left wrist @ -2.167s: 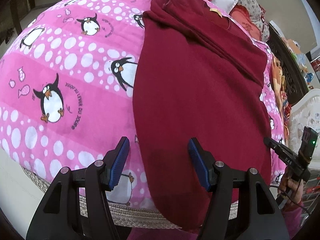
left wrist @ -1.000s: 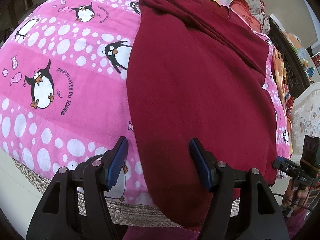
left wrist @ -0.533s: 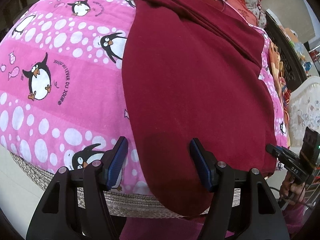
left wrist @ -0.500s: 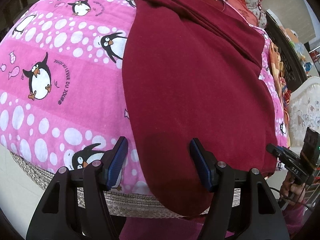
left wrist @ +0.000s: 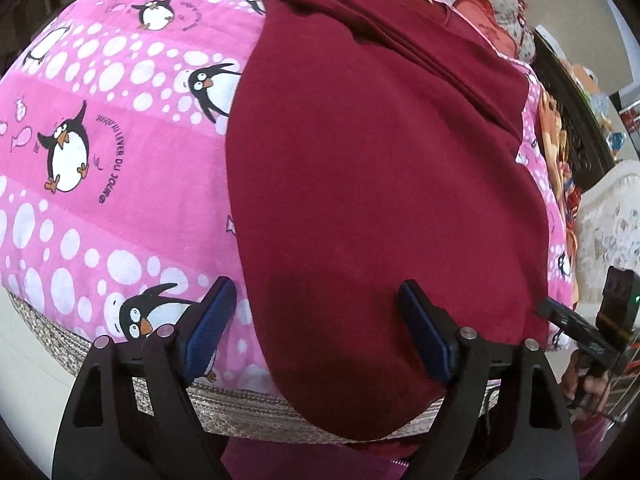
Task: Fold small clothes
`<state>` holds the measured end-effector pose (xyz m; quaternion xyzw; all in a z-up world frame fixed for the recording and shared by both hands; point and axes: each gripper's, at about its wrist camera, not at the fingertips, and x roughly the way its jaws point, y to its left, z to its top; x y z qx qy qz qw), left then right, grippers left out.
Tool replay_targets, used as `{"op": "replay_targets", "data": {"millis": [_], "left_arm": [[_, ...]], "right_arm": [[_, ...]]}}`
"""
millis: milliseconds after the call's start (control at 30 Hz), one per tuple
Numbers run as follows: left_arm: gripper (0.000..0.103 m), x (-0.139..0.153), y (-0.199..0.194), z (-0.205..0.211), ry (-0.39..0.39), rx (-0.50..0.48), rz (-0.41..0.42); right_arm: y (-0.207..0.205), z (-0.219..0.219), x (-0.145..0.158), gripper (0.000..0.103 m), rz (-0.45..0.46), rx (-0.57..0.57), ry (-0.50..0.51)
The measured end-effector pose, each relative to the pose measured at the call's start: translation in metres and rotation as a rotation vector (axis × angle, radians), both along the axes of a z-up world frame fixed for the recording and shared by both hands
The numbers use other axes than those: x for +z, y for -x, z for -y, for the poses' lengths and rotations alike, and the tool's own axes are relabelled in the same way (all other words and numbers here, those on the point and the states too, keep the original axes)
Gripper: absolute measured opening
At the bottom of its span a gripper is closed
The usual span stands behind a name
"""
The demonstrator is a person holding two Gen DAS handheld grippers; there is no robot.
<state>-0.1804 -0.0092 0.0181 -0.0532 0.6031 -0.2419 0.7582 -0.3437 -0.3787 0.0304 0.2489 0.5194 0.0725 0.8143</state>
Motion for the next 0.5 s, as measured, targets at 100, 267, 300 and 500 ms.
{"op": "replay_targets", "data": {"millis": [100, 267, 300, 500], "left_arm": [[0.085, -0.001, 0.000, 0.002, -0.010, -0.005, 0.006], [0.087, -0.001, -0.001, 0.009, -0.030, -0.022, 0.009], [0.087, -0.001, 0.000, 0.012, -0.042, -0.039, 0.015], [0.072, -0.001, 0.002, 0.023, -0.064, -0.061, 0.052]], "right_arm": [[0.004, -0.002, 0.000, 0.051, -0.011, 0.013, -0.024], [0.003, -0.012, -0.002, 0.052, 0.002, 0.051, -0.034], [0.002, -0.014, -0.002, 0.052, 0.007, 0.058, -0.051], [-0.006, -0.031, -0.011, 0.051, 0.030, 0.119, -0.072]]}}
